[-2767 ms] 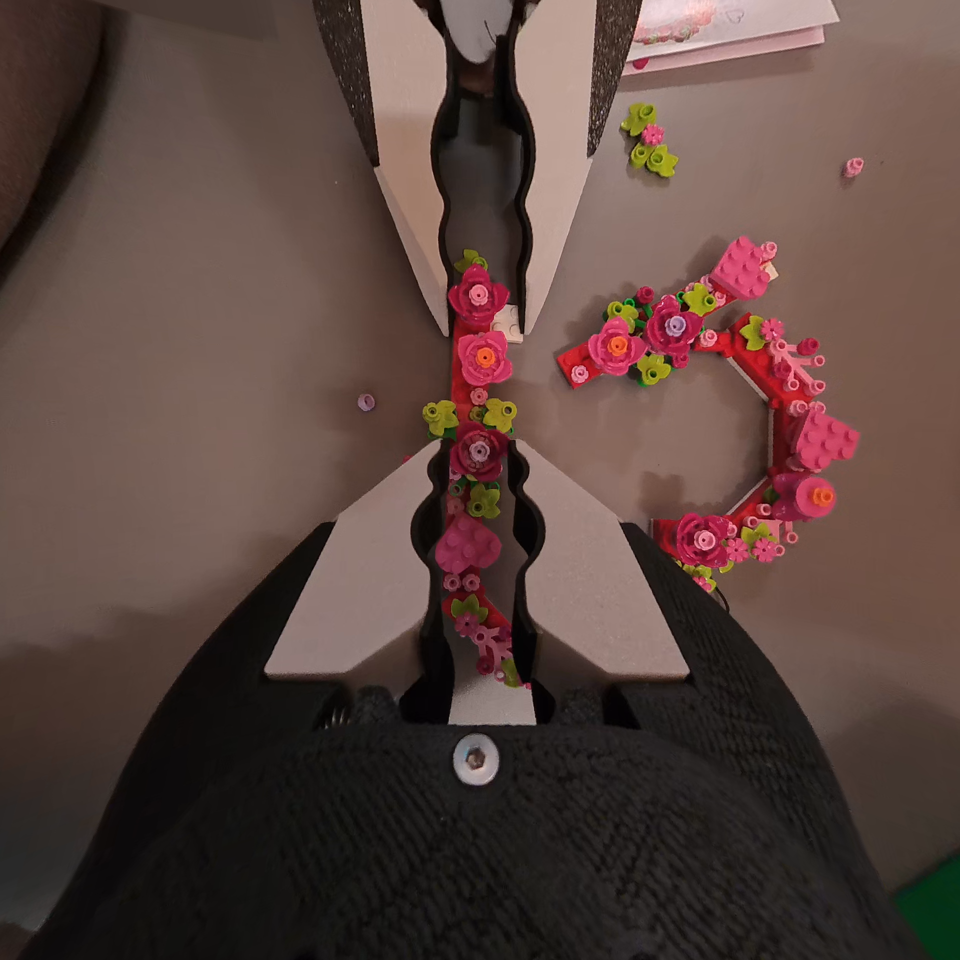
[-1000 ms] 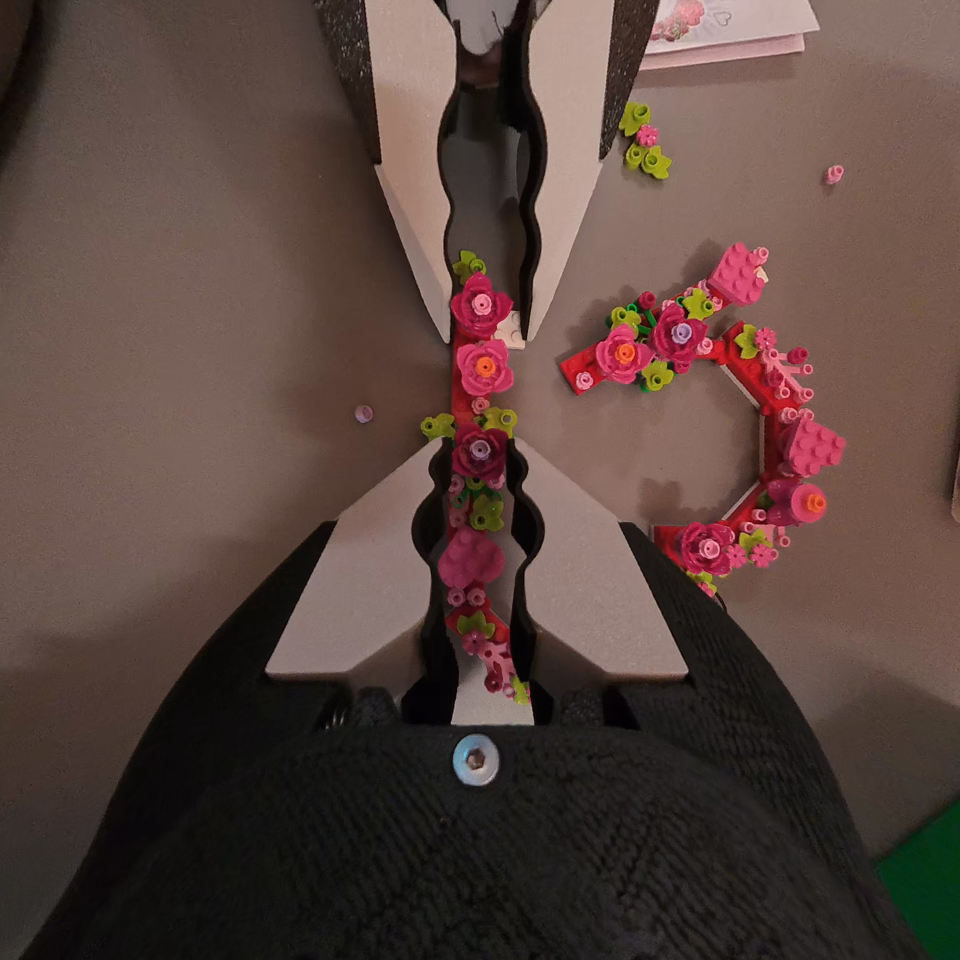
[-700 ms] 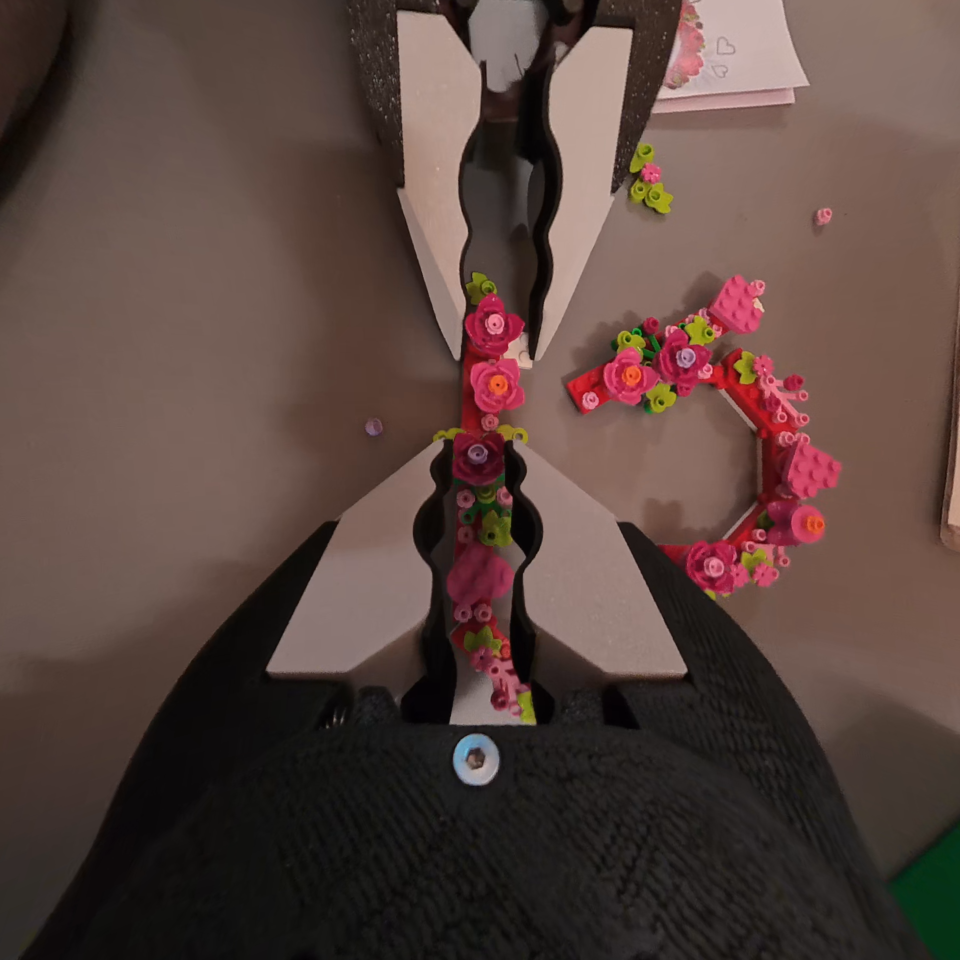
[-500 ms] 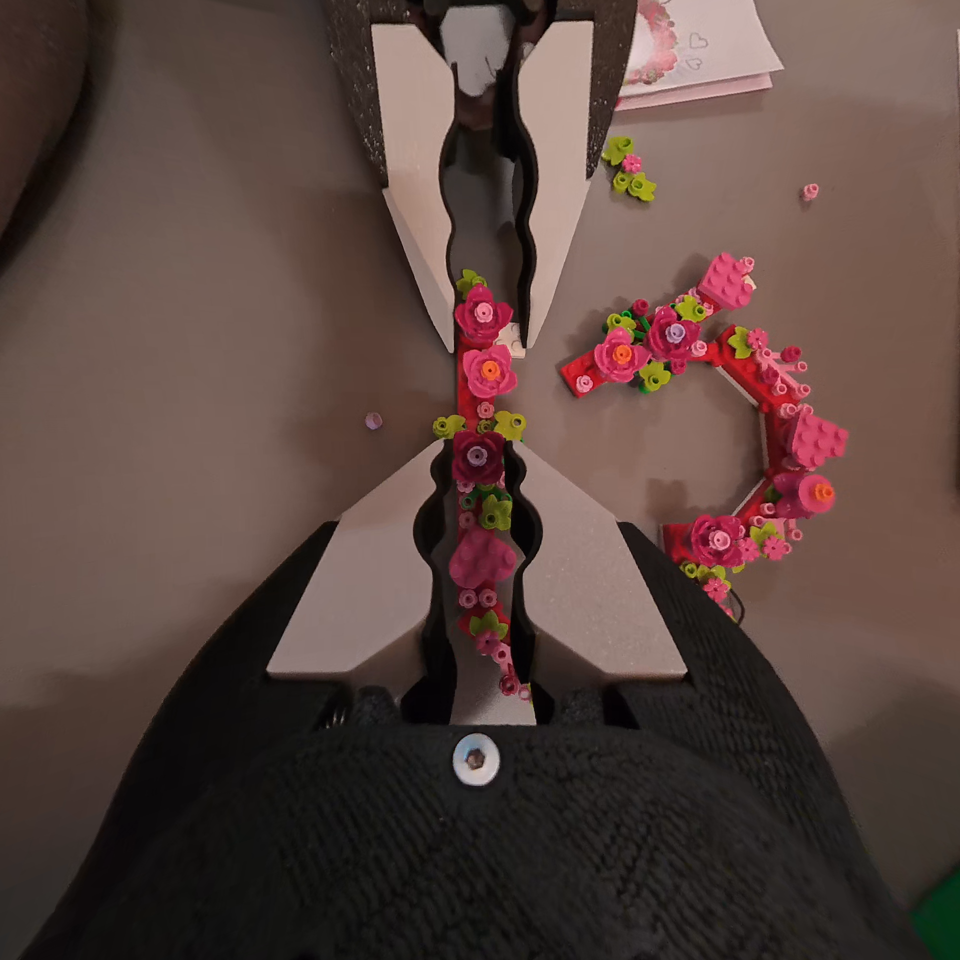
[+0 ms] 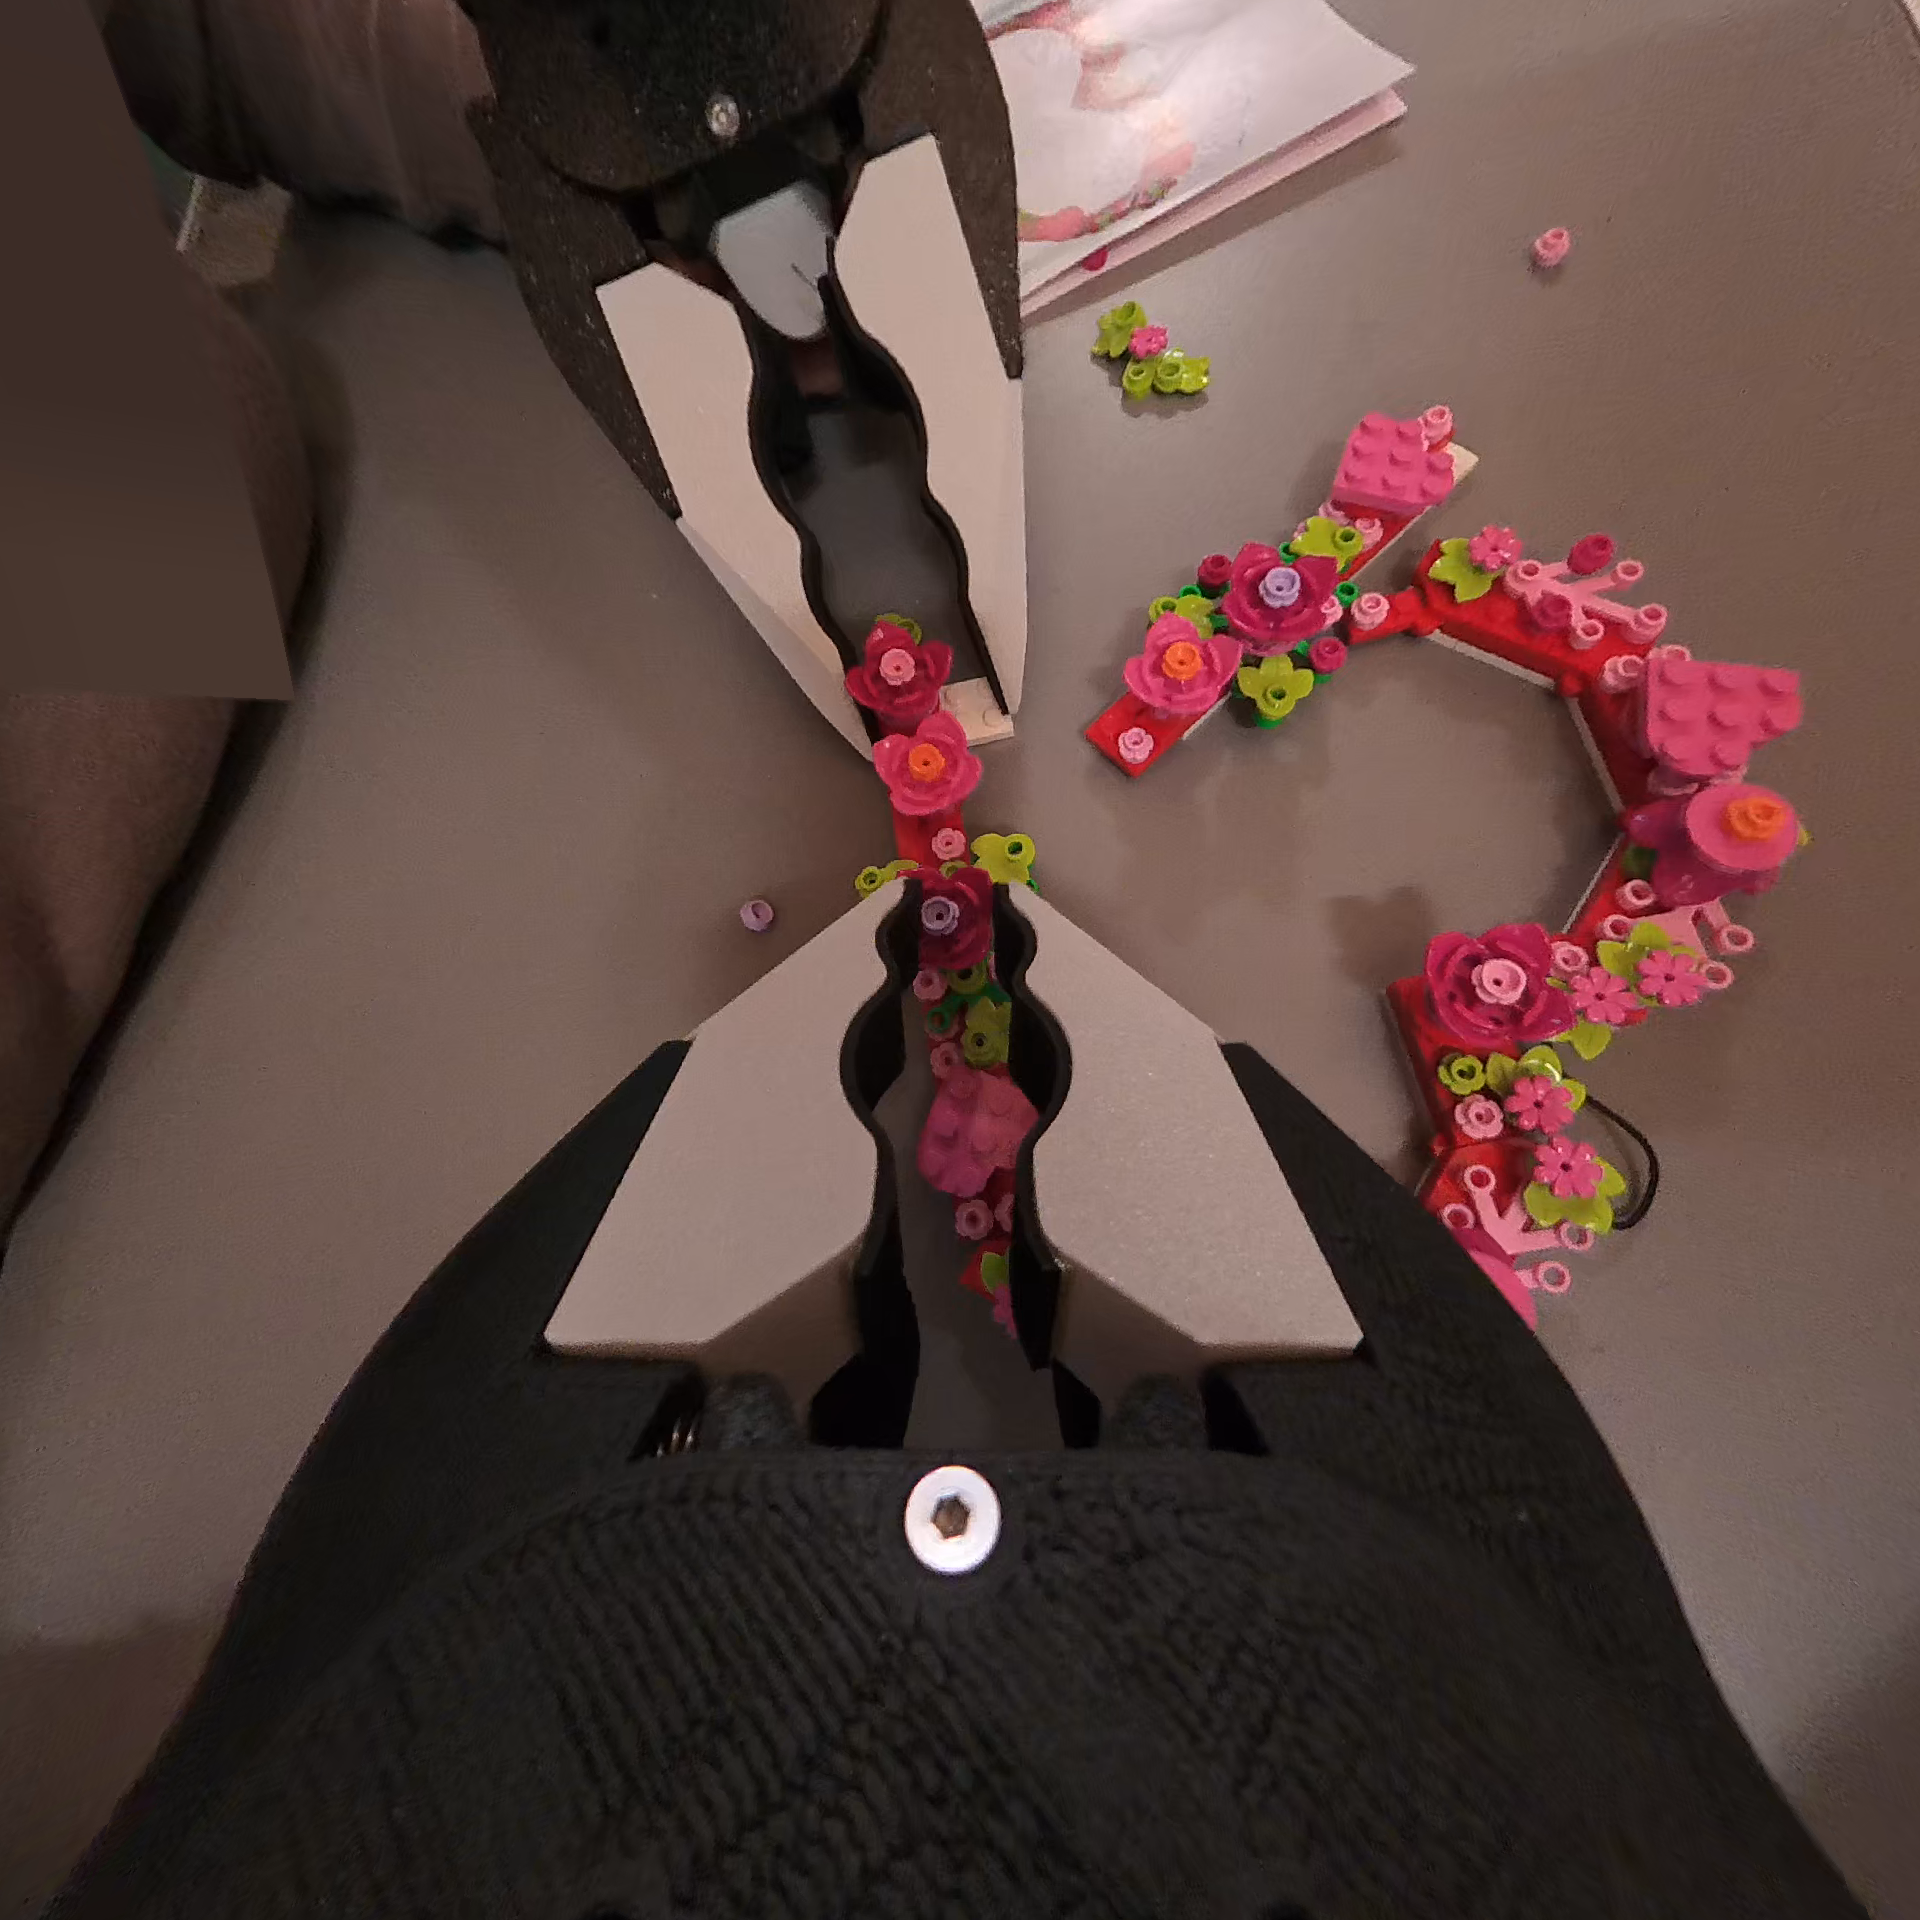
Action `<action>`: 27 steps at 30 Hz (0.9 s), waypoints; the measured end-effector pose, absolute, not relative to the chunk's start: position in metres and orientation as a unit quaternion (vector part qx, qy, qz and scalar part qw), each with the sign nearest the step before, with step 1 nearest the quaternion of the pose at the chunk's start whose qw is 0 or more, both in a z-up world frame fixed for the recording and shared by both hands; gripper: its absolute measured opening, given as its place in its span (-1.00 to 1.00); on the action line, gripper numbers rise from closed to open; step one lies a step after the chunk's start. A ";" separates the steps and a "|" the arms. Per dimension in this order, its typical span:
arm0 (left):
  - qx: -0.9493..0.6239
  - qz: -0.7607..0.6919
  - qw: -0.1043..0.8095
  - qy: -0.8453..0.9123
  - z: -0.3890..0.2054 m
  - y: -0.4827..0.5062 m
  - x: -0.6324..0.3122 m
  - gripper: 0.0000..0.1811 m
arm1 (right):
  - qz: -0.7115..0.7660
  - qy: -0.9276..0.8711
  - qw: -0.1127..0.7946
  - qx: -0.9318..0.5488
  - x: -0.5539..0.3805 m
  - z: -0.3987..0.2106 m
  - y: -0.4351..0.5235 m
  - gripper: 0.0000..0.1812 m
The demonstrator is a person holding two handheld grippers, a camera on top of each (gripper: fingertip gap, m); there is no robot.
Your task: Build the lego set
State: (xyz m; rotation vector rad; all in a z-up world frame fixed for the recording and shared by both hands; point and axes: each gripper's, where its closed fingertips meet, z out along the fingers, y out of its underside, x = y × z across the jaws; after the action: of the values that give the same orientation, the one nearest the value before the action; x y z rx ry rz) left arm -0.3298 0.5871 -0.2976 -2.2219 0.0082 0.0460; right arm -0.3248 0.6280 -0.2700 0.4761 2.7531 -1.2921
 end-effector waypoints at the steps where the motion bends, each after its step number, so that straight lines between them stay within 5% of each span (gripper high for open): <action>1: -0.896 0.019 0.444 0.003 -0.298 0.587 -0.330 -0.69 | -0.421 0.893 0.032 0.155 -0.324 -0.270 0.628 -0.87; 27: -0.896 0.021 0.444 0.005 -0.297 0.587 -0.330 -0.69 | -0.434 0.879 0.035 0.194 -0.326 -0.270 0.632 -0.80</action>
State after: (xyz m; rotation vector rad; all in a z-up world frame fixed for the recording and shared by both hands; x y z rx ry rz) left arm -0.3300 0.5866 -0.2973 -2.2202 0.0113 0.0517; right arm -0.3257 0.6320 -0.2701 0.5970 2.7028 -1.3331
